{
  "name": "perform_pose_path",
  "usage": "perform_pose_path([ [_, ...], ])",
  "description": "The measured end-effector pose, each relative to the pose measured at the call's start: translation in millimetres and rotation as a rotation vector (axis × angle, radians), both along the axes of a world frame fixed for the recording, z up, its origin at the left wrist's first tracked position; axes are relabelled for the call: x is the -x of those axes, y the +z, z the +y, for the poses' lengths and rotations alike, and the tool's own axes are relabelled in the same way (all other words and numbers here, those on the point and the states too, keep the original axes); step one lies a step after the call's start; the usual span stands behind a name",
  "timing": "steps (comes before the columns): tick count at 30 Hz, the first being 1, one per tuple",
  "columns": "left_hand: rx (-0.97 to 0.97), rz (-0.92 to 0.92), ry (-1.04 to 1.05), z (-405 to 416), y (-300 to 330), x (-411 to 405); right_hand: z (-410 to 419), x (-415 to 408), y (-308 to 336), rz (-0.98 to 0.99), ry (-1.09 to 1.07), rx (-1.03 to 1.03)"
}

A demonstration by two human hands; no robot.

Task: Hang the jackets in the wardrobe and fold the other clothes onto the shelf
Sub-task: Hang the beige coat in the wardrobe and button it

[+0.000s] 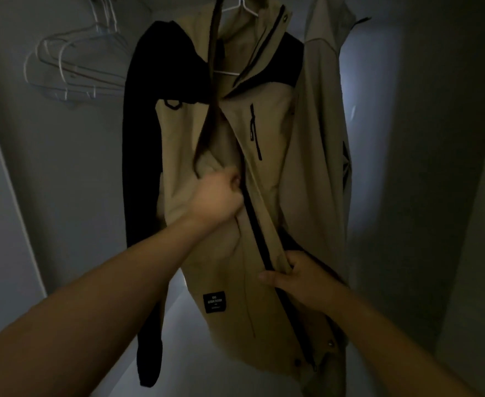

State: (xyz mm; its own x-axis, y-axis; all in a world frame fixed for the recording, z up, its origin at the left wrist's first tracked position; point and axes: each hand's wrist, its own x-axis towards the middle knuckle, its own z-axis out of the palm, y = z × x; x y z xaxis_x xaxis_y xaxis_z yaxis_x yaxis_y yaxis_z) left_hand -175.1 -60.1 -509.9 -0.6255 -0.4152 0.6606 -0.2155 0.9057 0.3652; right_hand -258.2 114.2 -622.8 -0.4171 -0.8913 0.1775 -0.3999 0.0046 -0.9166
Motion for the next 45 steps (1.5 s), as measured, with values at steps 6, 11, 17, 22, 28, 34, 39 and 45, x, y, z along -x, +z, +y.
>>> perform_pose_path([
  [6, 0.677, -0.009, 0.309, -15.7, 60.8, -4.3, -13.0, 16.4, -6.8, 0.114, -0.26, -0.137],
  [11, 0.862, -0.139, 0.139, -1.7, 87.7, -7.7, -53.2, 2.8, 81.4, 0.145, -0.254, 0.218],
  [17, 0.964, -0.214, 0.296, -3.8, 126.1, -11.0, -94.6, 4.1, 135.6, 0.304, -0.496, 0.19],
  [22, 0.925, -0.185, 0.354, -10.1, 164.0, 8.2, -88.8, 15.6, 126.0, 0.287, -0.57, -0.068],
  [28, 0.981, -0.131, 0.353, -13.1, 238.6, 42.4, -79.1, 37.5, 198.3, 0.151, -0.456, -0.379],
  [34, 1.138, -0.375, 0.105, -28.7, 297.1, 49.2, -97.9, 39.9, 339.6, 0.382, -0.58, 0.126],
  [39, 0.879, -0.31, 0.228, -31.6, 335.1, 54.5, -95.0, 35.9, 331.5, 0.415, -0.589, -0.179],
  [45, 0.8, -0.228, 0.199, -37.1, 369.0, 61.9, -89.4, 31.6, 321.7, 0.336, -0.583, -0.416],
])
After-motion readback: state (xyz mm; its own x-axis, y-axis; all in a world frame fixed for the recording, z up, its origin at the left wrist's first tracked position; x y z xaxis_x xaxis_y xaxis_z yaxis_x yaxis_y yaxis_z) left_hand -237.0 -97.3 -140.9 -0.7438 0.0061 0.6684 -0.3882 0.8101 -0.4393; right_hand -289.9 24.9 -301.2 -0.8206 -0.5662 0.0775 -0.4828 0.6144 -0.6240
